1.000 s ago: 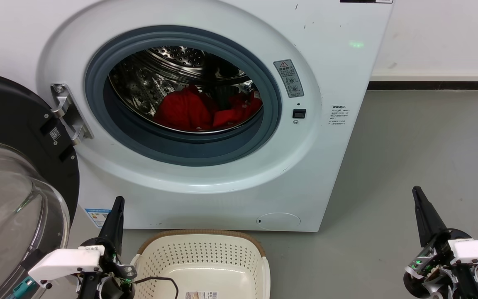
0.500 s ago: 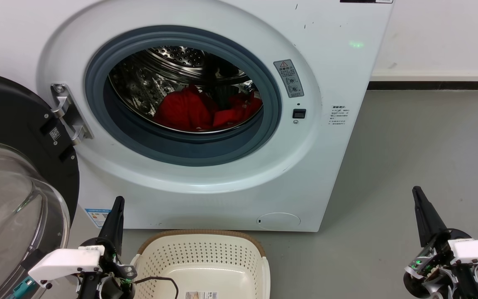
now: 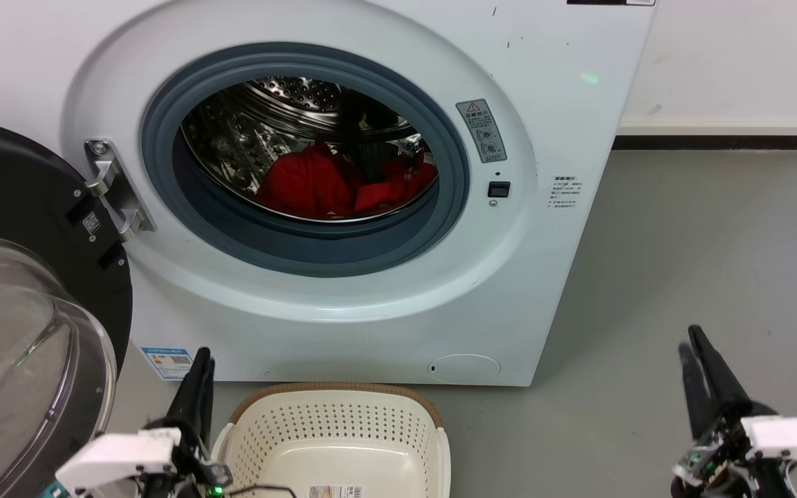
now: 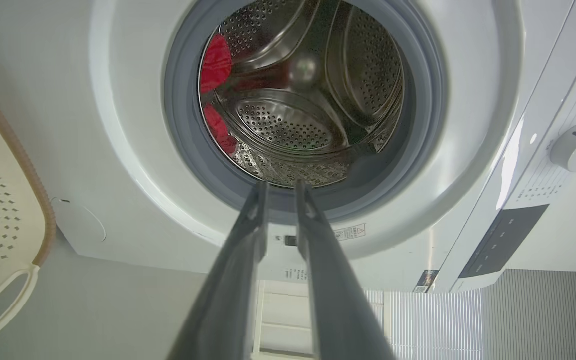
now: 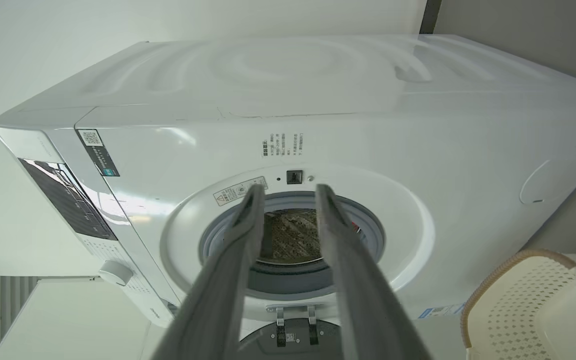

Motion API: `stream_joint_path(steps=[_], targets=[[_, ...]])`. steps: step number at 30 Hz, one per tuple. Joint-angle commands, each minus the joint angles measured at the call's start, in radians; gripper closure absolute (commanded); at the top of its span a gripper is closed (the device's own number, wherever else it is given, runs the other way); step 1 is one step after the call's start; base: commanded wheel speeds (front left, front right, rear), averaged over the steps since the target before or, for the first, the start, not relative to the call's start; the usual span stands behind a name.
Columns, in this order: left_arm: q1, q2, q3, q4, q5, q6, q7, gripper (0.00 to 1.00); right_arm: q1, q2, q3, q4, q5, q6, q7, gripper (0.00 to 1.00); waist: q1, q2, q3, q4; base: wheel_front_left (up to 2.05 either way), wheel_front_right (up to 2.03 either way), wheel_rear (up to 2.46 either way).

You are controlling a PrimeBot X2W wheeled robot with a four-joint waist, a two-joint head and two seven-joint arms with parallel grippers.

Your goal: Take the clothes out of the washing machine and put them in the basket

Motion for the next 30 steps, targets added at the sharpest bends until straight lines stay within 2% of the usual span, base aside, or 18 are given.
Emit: stream_joint_path(steps=[1,16,24,30], targets=[[0.012,-0.001,-0.002,0.01,0.001,0.0,-0.002,0.0,0.011,0.0,0.001,0.008,0.0,0.0,-0.002,0.0,0.0,0.0,0.0,0.0,0.0,0.0,0.0],[0.039,0.0,0.005,-0.043,0.081,0.0,-0.076,0.0,0.027,0.0,-0.002,-0.002,-0.05,0.0,-0.076,0.0,0.0,0.0,0.001,-0.002,0.0,0.0,0.0],[0.047,0.0,0.045,-0.052,0.181,-0.001,-0.111,0.0,0.018,0.0,-0.047,0.006,-0.199,0.0,-0.111,0.0,0.0,0.0,0.0,-0.003,0.0,0.0,0.0],[0.038,0.0,0.083,-0.081,0.291,0.022,-0.135,0.0,0.014,0.0,-0.065,-0.03,-0.355,0.0,-0.135,0.0,0.0,0.0,0.002,-0.003,0.0,0.0,0.0]])
